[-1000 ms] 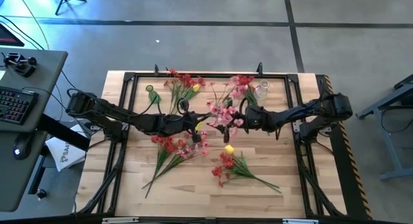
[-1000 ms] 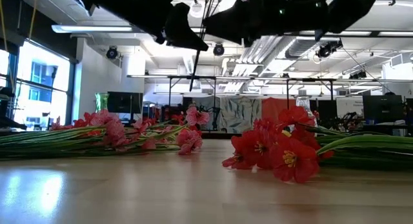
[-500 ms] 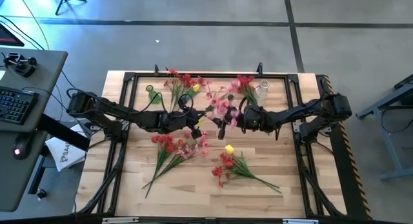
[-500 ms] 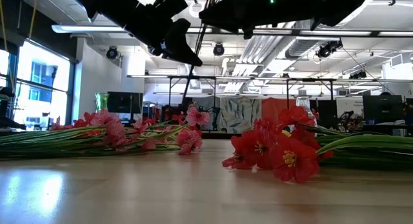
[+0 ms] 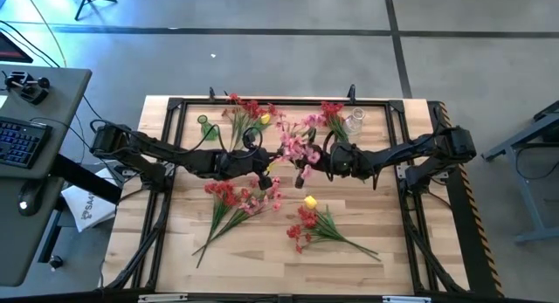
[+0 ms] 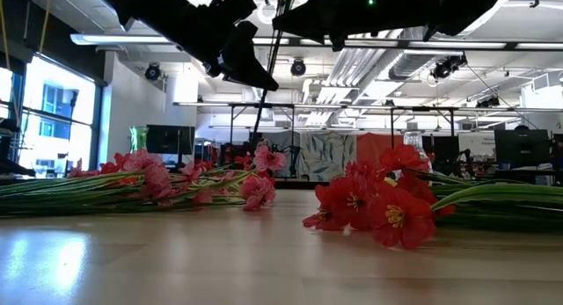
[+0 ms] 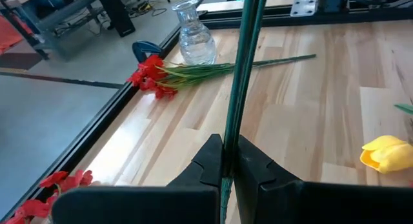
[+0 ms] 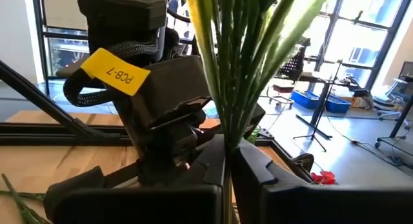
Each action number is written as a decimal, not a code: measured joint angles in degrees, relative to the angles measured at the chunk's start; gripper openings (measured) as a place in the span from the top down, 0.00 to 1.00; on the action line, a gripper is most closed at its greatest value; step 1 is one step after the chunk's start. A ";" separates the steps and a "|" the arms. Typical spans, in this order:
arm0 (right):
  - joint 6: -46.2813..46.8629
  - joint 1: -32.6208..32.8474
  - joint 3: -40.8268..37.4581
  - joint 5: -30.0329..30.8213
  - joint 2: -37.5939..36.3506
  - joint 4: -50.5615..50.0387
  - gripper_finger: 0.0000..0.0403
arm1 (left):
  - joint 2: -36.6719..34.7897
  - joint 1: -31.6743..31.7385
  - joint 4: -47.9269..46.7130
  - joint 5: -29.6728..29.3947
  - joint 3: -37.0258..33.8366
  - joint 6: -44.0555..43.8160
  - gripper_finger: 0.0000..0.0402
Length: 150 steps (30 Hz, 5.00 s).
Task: Sort flowers into vase by color
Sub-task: Put the right pink flowers into the transparent vase, then put the bottom left red flowers into the green vase
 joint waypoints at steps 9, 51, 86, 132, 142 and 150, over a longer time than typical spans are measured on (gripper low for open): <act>2.08 -3.30 -4.77 4.11 -0.55 1.05 1.00 | -0.02 0.19 -9.59 0.24 -0.02 -2.00 0.79; 14.86 -42.00 -1.75 0.50 -40.14 -62.69 0.84 | -0.02 1.51 -13.34 -0.24 -0.07 -4.38 0.63; 25.77 -12.83 1.63 -7.56 -44.98 -80.96 0.44 | -19.06 -9.91 -22.04 0.95 0.02 -7.11 0.64; 8.09 2.28 -27.67 0.09 -3.63 14.63 0.44 | 1.65 -24.37 -64.82 30.95 5.81 -84.19 0.48; 9.03 2.29 -27.67 0.07 -3.63 12.54 0.44 | 9.09 -20.71 -63.48 37.32 5.79 -75.87 0.54; 9.50 2.29 -27.67 0.09 -3.63 11.81 0.44 | 12.74 -20.05 -63.94 39.43 6.05 -71.43 0.66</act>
